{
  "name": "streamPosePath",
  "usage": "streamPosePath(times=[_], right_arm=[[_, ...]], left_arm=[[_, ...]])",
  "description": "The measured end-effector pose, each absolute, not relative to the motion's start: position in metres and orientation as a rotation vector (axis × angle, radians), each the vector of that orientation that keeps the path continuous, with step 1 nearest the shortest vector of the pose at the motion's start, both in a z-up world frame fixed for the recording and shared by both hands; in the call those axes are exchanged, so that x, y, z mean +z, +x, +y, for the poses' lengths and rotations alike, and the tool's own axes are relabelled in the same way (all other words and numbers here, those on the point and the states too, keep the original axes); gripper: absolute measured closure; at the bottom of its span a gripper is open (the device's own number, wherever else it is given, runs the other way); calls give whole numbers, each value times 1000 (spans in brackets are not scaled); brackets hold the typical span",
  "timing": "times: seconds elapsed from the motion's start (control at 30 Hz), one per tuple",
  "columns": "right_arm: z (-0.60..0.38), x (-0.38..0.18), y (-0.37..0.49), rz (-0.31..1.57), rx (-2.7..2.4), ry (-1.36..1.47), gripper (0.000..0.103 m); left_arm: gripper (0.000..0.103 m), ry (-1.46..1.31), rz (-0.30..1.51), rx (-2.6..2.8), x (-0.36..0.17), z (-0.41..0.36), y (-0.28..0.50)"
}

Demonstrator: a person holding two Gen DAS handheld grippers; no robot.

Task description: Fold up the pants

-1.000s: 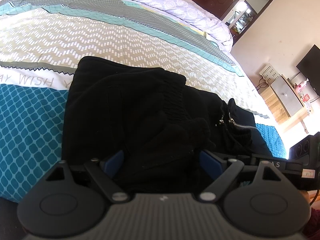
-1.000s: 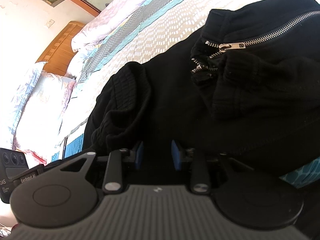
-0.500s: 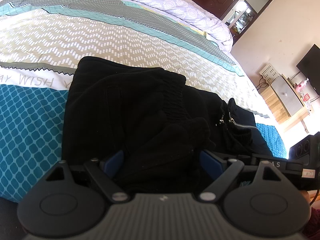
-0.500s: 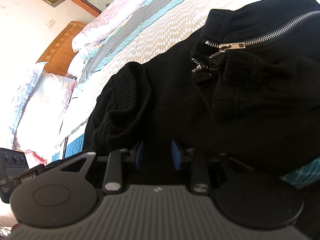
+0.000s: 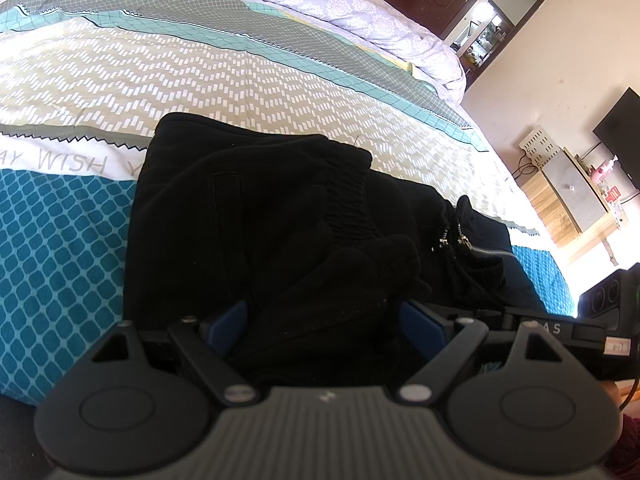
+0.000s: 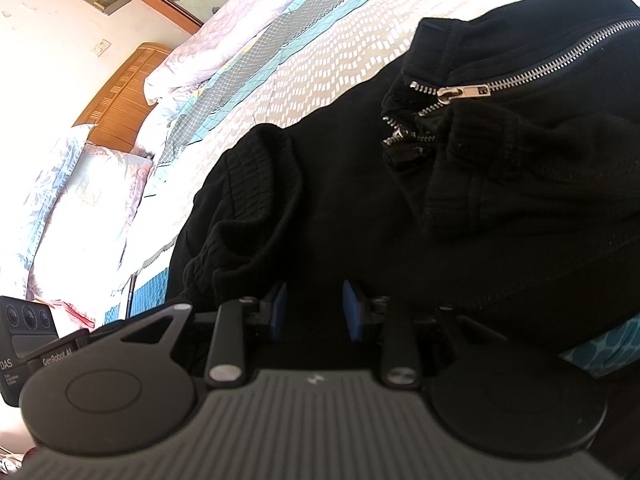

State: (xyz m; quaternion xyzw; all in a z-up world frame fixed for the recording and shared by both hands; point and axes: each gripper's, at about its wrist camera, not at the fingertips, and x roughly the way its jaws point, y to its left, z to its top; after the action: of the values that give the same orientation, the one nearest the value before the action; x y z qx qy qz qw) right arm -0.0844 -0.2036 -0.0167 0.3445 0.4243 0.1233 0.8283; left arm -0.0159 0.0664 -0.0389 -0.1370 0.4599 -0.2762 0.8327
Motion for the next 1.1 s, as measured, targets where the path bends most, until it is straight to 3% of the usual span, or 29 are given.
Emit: streamPosePath(times=[1.1], right_arm=[[-212,-13,-90,847,266,760,67]], left_arm=[[13,-284,975,-601,-39,68,-15]])
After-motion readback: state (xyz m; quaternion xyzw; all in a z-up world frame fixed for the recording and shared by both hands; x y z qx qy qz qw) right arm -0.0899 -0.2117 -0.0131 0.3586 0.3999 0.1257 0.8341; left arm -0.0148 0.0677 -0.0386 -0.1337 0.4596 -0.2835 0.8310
